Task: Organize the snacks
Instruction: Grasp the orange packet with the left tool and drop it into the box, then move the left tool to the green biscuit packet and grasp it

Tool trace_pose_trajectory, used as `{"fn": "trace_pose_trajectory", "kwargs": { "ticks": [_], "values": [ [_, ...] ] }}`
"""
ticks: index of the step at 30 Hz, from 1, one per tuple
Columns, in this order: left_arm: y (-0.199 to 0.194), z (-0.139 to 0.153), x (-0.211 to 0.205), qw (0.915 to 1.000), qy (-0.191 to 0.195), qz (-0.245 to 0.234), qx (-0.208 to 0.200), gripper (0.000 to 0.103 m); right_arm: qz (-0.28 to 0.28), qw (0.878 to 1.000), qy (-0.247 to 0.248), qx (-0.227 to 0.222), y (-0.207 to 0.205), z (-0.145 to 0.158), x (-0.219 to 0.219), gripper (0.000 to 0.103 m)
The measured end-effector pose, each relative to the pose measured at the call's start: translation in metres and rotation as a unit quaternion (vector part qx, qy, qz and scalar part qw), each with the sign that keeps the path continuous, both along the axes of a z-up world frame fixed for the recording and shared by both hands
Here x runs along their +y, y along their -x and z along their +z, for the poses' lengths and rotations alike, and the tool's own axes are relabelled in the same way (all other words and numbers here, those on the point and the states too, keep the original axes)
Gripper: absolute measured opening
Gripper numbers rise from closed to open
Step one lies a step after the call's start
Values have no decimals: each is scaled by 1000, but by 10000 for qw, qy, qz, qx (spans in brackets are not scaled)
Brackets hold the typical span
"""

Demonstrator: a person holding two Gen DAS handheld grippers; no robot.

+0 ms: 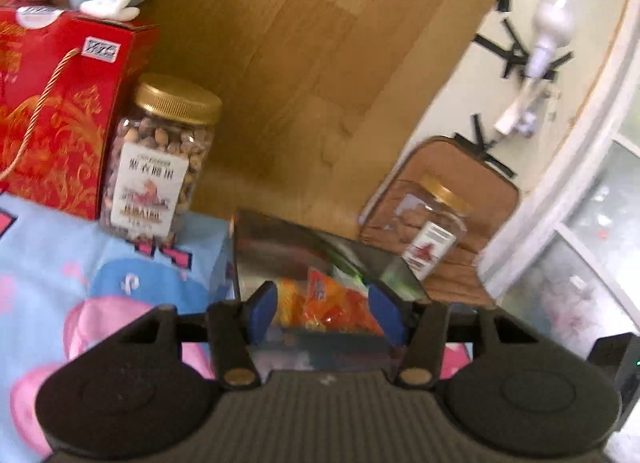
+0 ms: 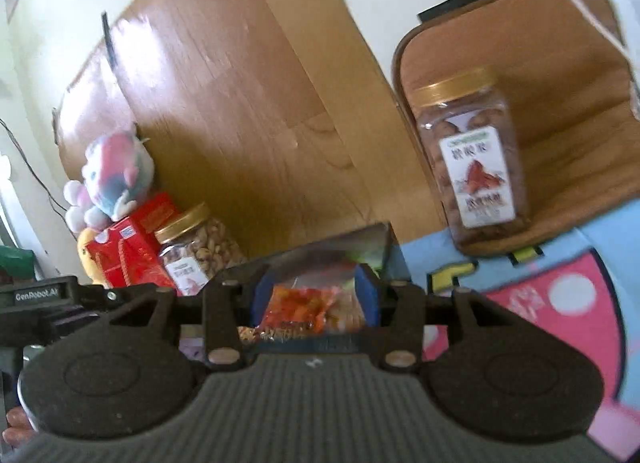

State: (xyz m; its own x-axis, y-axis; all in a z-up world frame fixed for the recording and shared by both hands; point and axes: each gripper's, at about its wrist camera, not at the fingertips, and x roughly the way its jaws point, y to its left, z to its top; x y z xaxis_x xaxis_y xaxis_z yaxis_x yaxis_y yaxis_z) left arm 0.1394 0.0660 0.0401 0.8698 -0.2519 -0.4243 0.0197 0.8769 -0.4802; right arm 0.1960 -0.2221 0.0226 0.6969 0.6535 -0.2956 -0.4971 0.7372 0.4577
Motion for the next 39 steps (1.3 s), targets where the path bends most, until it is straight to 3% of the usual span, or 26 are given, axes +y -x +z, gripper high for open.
{"fn": "trace_pose_trajectory", "kwargs": {
  "ticks": [7,11,16,23,29,36,39],
  "values": [
    [80,-33,-22,9994,-230,-266,46,52,194,9996,116,183,56,-34,-17,50],
    [117,-48,-25,9982,-591,17,128,52,54,9993,274,244,70,-43,-21,50],
    [146,-53,-22,9979,-509,315,247,52,-68,9988,250,417,79,-40,-21,50],
    [163,-51,-29,9980,-564,233,186,52,160,9989,427,124,119,-36,-20,50],
    [172,-51,-30,9983,-486,224,251,52,373,9972,615,207,133,-34,-17,53],
    [173,-54,-30,9986,-419,115,314,52,827,9866,1403,-103,158,-47,7,72],
    [171,-55,-30,9987,-388,58,319,52,930,9844,1494,21,154,-52,17,74]
  ]
}}
